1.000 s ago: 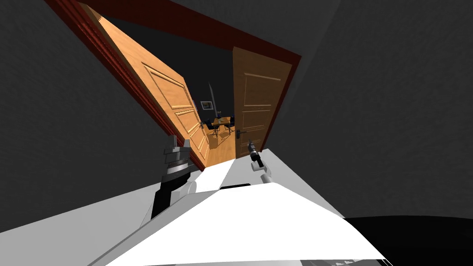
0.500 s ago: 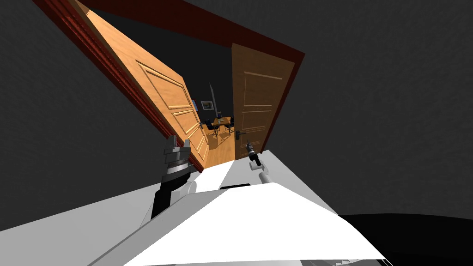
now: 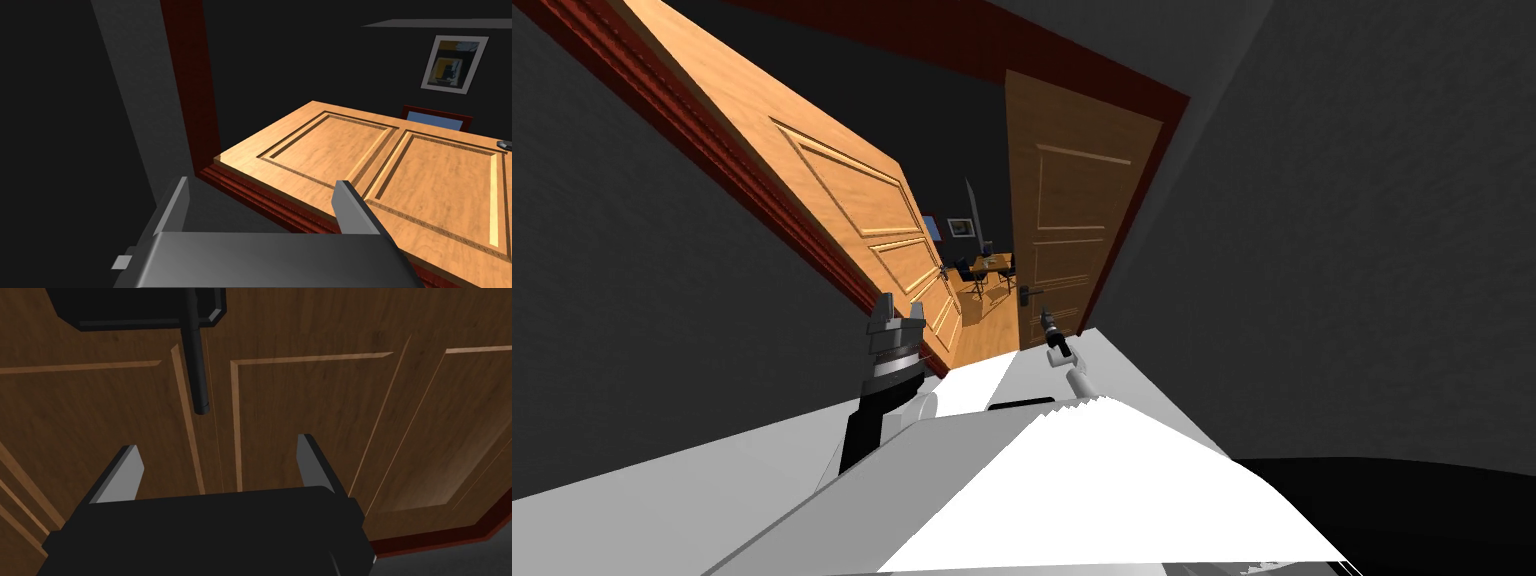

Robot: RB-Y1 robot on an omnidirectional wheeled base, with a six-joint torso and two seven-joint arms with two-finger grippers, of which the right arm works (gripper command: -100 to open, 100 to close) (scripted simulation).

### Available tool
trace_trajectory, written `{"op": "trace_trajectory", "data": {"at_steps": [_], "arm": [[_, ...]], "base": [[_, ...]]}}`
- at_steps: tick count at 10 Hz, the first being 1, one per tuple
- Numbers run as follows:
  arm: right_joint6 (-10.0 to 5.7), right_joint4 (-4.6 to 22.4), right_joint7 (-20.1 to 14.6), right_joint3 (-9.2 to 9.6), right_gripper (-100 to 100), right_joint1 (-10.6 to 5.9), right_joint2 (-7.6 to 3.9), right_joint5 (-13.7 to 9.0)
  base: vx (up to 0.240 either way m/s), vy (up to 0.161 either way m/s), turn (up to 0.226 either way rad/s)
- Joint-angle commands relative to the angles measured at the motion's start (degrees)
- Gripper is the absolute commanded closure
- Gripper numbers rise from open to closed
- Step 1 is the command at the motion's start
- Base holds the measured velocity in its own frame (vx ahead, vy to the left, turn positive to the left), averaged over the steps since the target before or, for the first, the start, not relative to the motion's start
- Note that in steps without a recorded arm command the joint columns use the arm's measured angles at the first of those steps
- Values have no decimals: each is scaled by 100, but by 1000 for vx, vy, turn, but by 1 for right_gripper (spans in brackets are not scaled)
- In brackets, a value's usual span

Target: Push the door open

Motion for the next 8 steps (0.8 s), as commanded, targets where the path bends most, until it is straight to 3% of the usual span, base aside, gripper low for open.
{"op": "trace_trajectory", "data": {"at_steps": [1, 7, 8], "arm": [[24, 230, 35, 31, -100, -144, 60, -22], [45, 819, 108, 102, -100, -484, 218, -78], [49, 708, 92, 109, -100, -407, 192, -70]], "base": [[101, -68, 40], [111, -68, 25], [63, -30, 10]]}}
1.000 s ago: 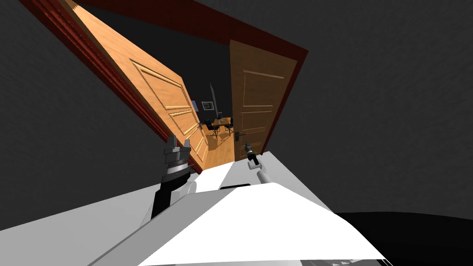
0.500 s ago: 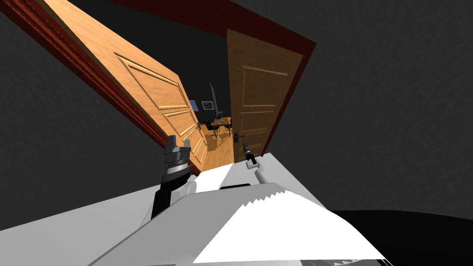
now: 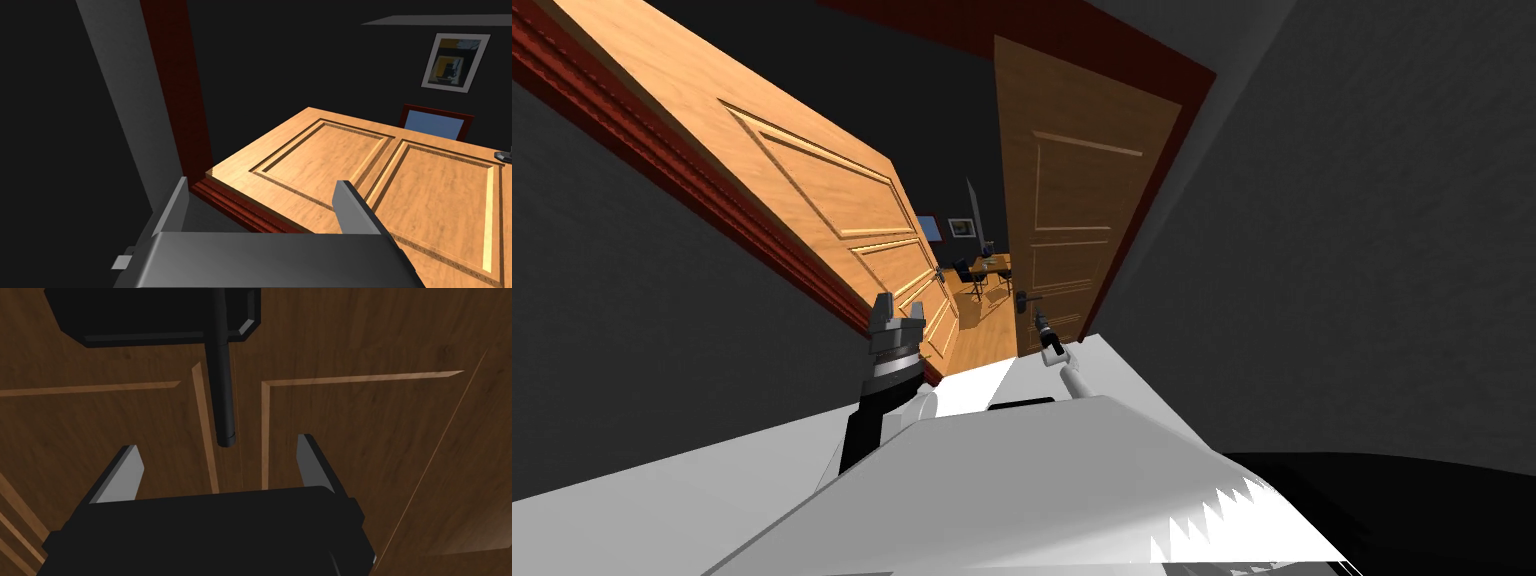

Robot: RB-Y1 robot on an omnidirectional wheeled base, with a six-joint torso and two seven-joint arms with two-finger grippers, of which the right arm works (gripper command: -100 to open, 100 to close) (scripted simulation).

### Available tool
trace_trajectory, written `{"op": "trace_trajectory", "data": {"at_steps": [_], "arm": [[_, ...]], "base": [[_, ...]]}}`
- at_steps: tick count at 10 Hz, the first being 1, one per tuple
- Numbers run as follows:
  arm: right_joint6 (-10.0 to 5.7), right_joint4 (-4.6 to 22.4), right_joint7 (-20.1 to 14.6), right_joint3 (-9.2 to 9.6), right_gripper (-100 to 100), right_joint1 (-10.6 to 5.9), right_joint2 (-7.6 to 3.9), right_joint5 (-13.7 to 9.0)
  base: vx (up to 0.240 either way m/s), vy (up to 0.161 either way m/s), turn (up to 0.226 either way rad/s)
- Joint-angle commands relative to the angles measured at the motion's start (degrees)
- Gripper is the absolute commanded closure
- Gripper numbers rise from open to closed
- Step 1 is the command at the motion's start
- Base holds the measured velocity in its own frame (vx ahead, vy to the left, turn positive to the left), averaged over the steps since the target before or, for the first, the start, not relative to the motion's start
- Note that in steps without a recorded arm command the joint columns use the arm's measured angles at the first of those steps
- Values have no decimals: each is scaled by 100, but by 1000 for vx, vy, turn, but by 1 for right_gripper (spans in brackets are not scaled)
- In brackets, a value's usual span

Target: Push the door open

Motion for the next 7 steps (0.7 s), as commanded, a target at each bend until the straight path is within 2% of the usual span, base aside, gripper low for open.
{"op": "trace_trajectory", "data": {"at_steps": [1, 4, 7], "arm": [[-10, 26, 2, -21, -100, -15, -156, -5], [-28, 76, 6, -60, -100, -44, -267, -13], [-47, 128, 9, -101, -100, -73, -200, -23]], "base": [[123, 4, 23], [197, 34, 19], [199, 29, 20]]}}
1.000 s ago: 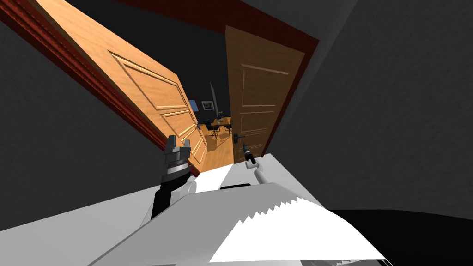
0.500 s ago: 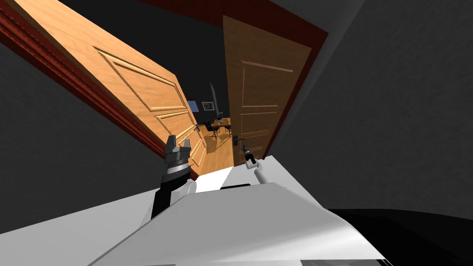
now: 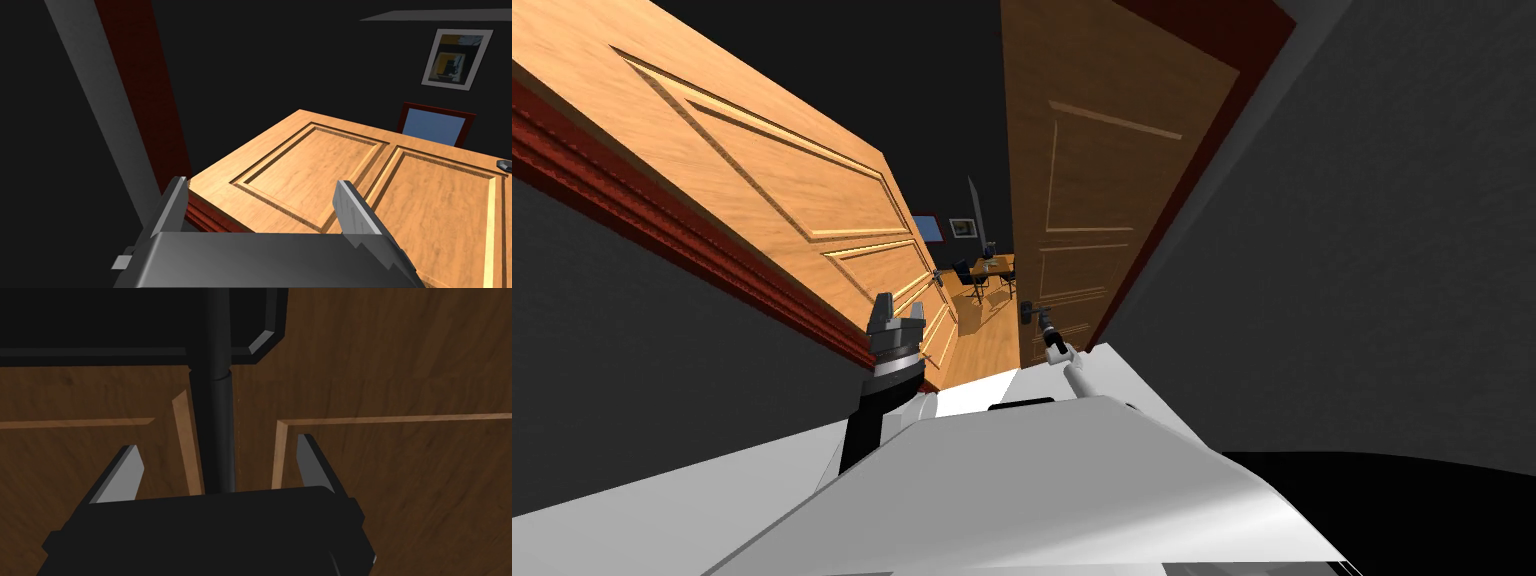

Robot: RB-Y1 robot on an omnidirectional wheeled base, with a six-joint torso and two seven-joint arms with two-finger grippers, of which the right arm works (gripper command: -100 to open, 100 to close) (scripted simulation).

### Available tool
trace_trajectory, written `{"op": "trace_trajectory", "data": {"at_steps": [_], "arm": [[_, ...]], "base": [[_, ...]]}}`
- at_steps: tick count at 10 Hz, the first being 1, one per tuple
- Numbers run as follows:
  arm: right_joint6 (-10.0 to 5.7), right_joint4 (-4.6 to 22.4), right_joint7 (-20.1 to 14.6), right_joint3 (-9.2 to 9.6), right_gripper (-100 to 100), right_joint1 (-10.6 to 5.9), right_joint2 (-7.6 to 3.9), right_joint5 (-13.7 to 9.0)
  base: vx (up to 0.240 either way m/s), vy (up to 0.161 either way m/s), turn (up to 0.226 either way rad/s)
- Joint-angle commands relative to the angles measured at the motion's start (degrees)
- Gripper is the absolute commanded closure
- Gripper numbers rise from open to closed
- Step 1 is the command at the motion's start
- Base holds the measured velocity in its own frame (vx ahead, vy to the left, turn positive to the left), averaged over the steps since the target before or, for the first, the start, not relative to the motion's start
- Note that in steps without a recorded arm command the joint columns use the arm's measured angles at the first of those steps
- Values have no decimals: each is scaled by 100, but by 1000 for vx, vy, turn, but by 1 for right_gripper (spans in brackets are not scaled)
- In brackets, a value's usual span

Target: Push the door open

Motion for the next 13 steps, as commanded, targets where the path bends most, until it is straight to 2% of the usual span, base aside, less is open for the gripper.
{"op": "trace_trajectory", "data": {"at_steps": [1, 2, 3, 4, 9, 10, 13], "arm": [[-13, 31, 2, -24, -100, -17, 105, -6], [-18, 46, 3, -36, -100, -26, 198, -8], [-25, 63, -3, -29, -100, -34, 134, -10], [-25, 63, -3, -29, 100, -34, 134, -10], [-25, 63, -3, -29, 100, -34, 134, -10], [-29, 54, 9, -110, 100, -74, 55, -27], [-29, 70, 39, -254, 100, -81, -62, -54]], "base": [[205, 41, 20], [200, 26, 20], [87, 9, 6], [-11, 1, -5], [-7, -2, 4], [99, 57, -32], [171, 93, -53]]}}
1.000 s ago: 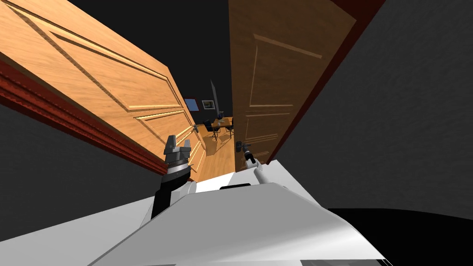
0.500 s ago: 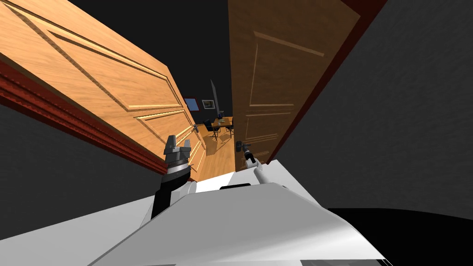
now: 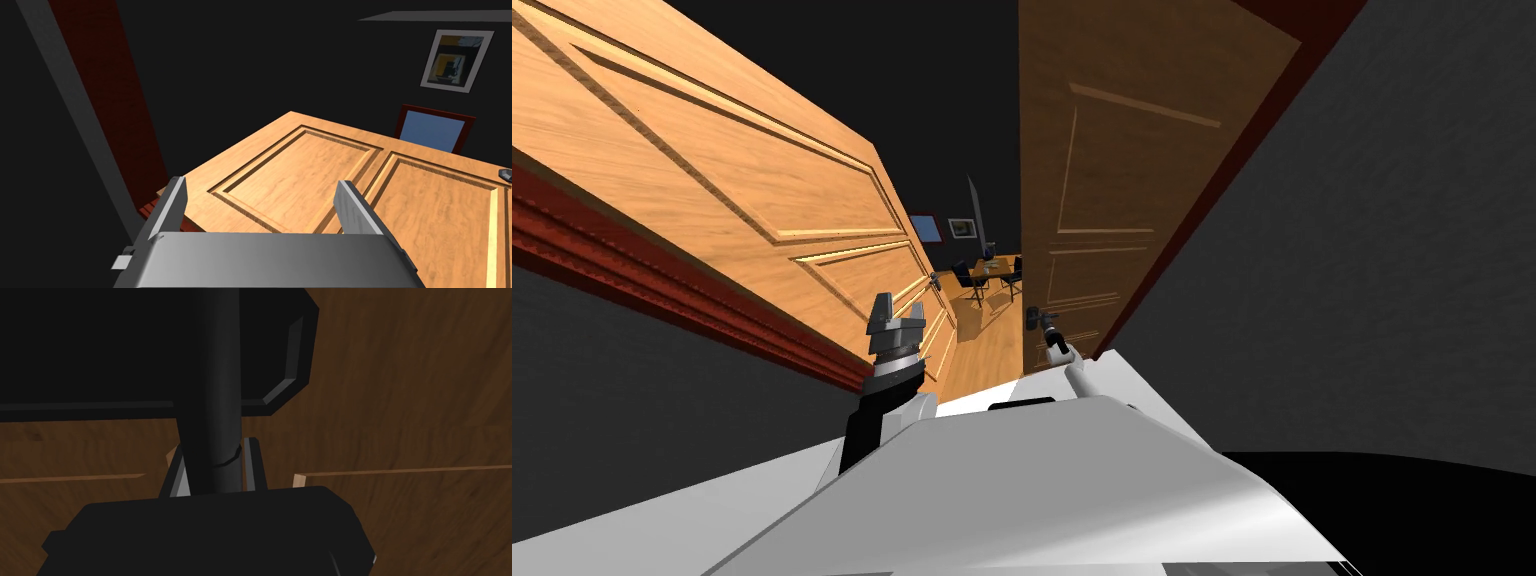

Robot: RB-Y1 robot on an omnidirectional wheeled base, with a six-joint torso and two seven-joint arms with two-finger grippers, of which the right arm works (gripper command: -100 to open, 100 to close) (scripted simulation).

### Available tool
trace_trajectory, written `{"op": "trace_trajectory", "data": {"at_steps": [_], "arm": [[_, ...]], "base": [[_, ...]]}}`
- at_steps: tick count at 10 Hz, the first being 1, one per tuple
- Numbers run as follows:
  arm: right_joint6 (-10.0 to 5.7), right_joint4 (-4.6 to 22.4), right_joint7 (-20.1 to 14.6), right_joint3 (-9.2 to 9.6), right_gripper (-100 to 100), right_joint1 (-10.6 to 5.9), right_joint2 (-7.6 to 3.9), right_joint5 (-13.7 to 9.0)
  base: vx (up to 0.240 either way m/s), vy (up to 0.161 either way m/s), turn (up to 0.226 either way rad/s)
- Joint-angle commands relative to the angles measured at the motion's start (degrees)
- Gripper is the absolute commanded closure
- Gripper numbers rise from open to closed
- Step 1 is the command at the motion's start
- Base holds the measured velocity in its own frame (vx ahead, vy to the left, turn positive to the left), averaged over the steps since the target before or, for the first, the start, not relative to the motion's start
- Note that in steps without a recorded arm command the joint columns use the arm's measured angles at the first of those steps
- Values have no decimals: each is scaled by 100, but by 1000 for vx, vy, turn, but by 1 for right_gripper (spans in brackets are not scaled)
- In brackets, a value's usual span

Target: Push the door open

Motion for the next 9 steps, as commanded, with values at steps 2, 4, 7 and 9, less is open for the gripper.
{"op": "trace_trajectory", "data": {"at_steps": [2, 4, 7, 9], "arm": [[-94, 48, 49, -230, 100, -102, -146, -36], [-94, 60, 71, -338, 100, -108, -201, -56], [-94, 73, 96, -455, 100, -113, -249, -78], [-94, 73, 96, -455, 100, -113, -249, -78]], "base": [[194, 94, -60], [170, 100, -40], [118, 97, -62], [28, 4, 11]]}}
